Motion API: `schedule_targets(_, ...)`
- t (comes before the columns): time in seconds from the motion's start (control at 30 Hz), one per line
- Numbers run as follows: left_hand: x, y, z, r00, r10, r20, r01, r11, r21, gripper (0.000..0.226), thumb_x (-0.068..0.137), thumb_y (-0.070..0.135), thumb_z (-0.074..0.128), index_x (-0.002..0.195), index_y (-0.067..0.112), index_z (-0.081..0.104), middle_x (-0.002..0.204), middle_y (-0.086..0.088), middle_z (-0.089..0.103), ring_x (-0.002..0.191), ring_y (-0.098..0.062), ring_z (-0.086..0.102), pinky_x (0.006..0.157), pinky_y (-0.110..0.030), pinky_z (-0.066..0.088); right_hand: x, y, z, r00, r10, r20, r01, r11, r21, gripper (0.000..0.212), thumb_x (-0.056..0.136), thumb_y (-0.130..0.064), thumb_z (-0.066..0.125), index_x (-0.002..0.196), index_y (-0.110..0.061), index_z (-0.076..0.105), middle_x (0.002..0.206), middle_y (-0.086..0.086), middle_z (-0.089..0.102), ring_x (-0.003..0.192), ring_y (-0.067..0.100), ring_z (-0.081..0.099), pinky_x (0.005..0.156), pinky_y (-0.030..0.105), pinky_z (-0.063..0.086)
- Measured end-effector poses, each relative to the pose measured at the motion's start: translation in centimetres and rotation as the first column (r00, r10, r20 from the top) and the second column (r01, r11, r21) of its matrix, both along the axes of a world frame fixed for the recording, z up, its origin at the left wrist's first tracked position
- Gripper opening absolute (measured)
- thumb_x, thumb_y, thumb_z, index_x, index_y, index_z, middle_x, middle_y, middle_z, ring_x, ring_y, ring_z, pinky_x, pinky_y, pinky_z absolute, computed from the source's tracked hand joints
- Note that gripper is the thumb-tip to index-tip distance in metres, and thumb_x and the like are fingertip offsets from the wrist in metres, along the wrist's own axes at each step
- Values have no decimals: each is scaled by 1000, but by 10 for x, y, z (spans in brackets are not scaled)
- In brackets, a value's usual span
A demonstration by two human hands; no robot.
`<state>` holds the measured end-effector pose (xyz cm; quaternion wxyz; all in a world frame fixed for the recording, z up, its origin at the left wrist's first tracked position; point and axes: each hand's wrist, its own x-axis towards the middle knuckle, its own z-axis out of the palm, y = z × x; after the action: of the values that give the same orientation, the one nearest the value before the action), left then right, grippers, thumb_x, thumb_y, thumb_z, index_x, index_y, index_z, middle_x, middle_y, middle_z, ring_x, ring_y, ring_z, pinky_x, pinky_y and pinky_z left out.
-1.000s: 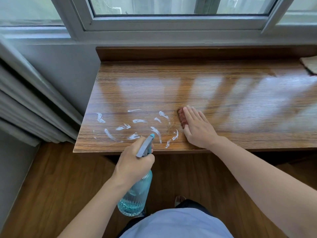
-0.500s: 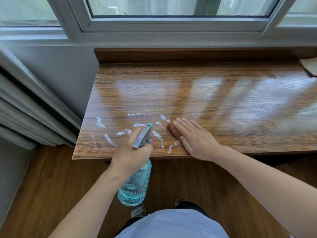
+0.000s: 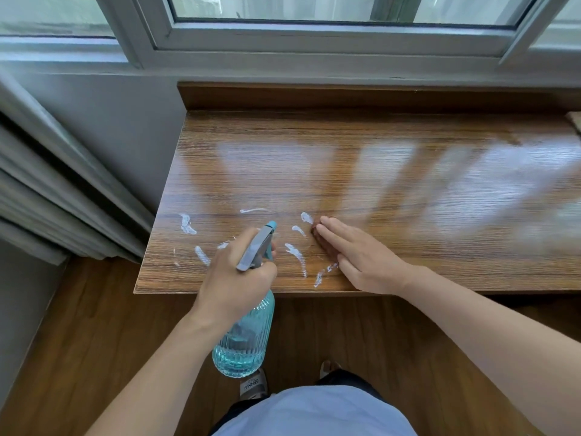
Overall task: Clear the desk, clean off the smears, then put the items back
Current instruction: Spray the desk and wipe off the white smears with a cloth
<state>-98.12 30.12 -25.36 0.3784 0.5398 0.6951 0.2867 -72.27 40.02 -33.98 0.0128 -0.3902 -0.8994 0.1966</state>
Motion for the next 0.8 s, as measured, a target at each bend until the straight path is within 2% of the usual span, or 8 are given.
schedule_targets(0.13,-2,0,1,1000,1,15,-1,1000,-13,23,91,4,62,95,26,63,84,-9,65,79,-36,69,70,-58,56,5,37,3,990,68,126,-84,989,125,66,107,-41,33,165,-25,5,171,-6,6,157,9,5,124,24,3)
schedule_targets(0.23,-3,0,2,1000,18,-2,-18,1000,-16,23,90,4,63,93,27,62,73,5,60,78,-32,68,70,-56,56,-12,78,-5,976,35,214,-84,970,227,67,105,-46,31,164,-19,13,170,2,17,157,17,16,128,32,11)
schedule_targets(0.3,-3,0,3,1000,27,-14,-27,1000,-13,23,89,5,63,93,27,63,70,7,58,78,-31,68,71,-57,57,-27,93,-8,984,-20,178,-19,976,217,65,105,-43,36,162,-17,20,169,4,22,156,20,20,127,34,14)
schedule_targets(0.43,-2,1,5,999,33,-10,-33,999,10,22,89,7,63,96,27,64,86,-10,66,80,-33,69,73,-58,59,-43,79,-10,995,-89,47,80,984,159,60,107,-30,38,162,-13,22,169,6,21,157,22,16,128,34,12)
schedule_targets(0.57,0,-2,6,999,29,-15,-29,999,26,23,90,5,63,97,26,63,84,-10,65,79,-31,69,72,-57,58,-17,38,-4,980,182,76,-188,979,77,66,103,-34,30,164,-20,11,171,-2,6,158,11,-1,128,30,1)
schedule_targets(0.67,2,-4,6,999,34,-12,-34,999,12,23,90,5,62,95,27,62,74,5,60,78,-31,67,69,-50,55,7,38,1,942,297,156,-311,947,78,64,106,-41,26,164,-28,3,170,-10,0,156,4,-6,127,28,-1)
schedule_targets(0.73,3,-6,6,999,34,-26,-34,999,2,22,91,5,62,94,27,62,67,10,55,78,-30,65,64,-41,50,6,58,0,933,286,217,-320,936,147,64,107,-44,28,165,-26,6,170,-8,5,157,7,1,128,31,2)
schedule_targets(0.8,4,-7,7,999,36,-26,-36,999,-5,22,92,5,61,95,26,63,70,6,55,79,-30,67,64,-36,47,-8,82,-3,962,161,222,-203,962,184,64,107,-43,30,164,-23,8,171,-3,10,157,11,6,128,34,5)
